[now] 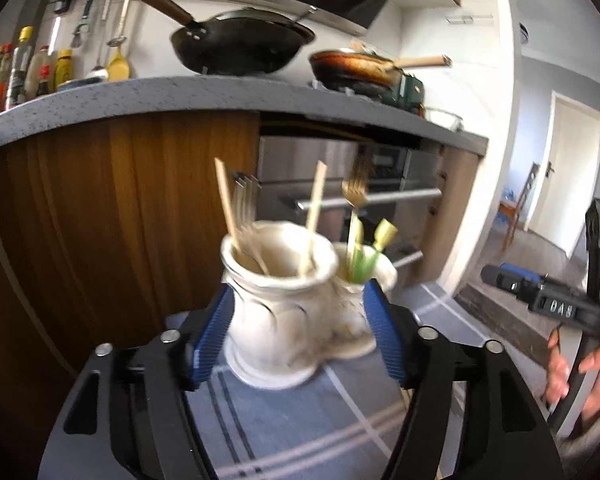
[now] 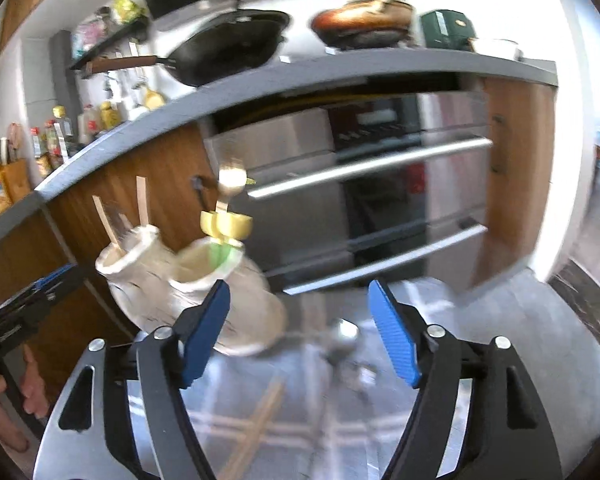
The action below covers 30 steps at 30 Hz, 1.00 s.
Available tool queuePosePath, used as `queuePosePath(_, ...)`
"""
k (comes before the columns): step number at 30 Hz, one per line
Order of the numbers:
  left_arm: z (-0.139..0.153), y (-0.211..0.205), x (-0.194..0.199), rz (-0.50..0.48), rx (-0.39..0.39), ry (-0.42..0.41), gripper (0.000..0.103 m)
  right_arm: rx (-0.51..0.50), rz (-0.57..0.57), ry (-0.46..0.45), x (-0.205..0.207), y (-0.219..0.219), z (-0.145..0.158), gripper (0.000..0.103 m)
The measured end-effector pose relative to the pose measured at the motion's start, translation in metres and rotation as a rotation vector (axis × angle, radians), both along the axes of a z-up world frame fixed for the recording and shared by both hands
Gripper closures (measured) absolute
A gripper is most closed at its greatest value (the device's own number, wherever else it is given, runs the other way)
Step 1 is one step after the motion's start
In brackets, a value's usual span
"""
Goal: Organize utensils
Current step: 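Open both tools to release the utensils and pull back, then grasp a wooden chopstick with the left tool while the right tool grasps the flower-handled spoon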
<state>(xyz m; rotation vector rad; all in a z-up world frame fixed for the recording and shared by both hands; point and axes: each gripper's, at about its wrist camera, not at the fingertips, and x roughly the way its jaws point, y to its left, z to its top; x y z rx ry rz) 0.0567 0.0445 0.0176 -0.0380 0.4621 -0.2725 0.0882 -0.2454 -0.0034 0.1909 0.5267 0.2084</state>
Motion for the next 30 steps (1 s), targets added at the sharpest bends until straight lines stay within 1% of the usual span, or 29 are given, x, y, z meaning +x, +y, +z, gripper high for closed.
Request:
queuePosePath(1, -0.004, -0.006, -0.003, -0.016, 0.001, 0.014, 0.029, -0.003, -0.011, 0.011, -0.003, -0.007, -0.002, 0.024)
queuePosePath(3, -0.012, -0.014, -0.006, -0.037, 0.0, 0.041, 0.025, -0.012, -0.028, 0.034, -0.01, -0.019, -0.009, 0.017)
queuePosePath(6, -0.026, -0.03, -0.006, -0.079, 0.007, 0.099, 0.024, -0.034, -0.031, 0.063, -0.019, -0.029, -0.019, 0.008)
queuePosePath(9, -0.039, -0.047, -0.006, -0.108, 0.031, 0.143, 0.023, -0.063, -0.035, 0.108, -0.024, -0.035, -0.036, 0.006)
queuePosePath(13, -0.058, -0.071, -0.004, -0.157, 0.058, 0.218, 0.023, -0.082, -0.032, 0.181, -0.022, -0.038, -0.057, 0.006)
queuePosePath(17, -0.081, -0.096, 0.001, -0.183, 0.139, 0.306, 0.023, -0.077, -0.012, 0.214, -0.021, -0.037, -0.07, 0.006)
queuePosePath(19, -0.09, -0.105, 0.003, -0.187, 0.172, 0.34, 0.031, -0.085, -0.001, 0.219, -0.021, -0.035, -0.073, 0.006)
queuePosePath(21, -0.101, -0.114, 0.007, -0.197, 0.203, 0.382, 0.047, -0.092, 0.011, 0.227, -0.021, -0.033, -0.076, 0.006)
queuePosePath(22, -0.106, -0.117, 0.009, -0.196, 0.215, 0.406, 0.049, -0.093, 0.015, 0.229, -0.021, -0.032, -0.077, 0.006)
queuePosePath(23, -0.109, -0.118, 0.009, -0.197, 0.214, 0.417, 0.051, -0.095, 0.021, 0.232, -0.021, -0.031, -0.078, 0.007)
queuePosePath(25, -0.111, -0.119, 0.012, -0.195, 0.209, 0.434, 0.057, -0.102, 0.03, 0.24, -0.02, -0.029, -0.081, 0.014)
queuePosePath(27, -0.114, -0.12, 0.016, -0.192, 0.208, 0.453, 0.069, -0.116, 0.04, 0.257, -0.019, -0.026, -0.085, 0.027)
queuePosePath(28, -0.115, -0.121, 0.017, -0.194, 0.205, 0.463, 0.071, -0.126, 0.045, 0.268, -0.018, -0.024, -0.088, 0.032)
queuePosePath(29, -0.117, -0.122, 0.02, -0.191, 0.205, 0.476, 0.076, -0.132, 0.05, 0.276, -0.017, -0.024, -0.09, 0.04)
queuePosePath(30, -0.119, -0.123, 0.022, -0.19, 0.207, 0.483, 0.078, -0.136, 0.056, 0.284, -0.016, -0.022, -0.091, 0.046)
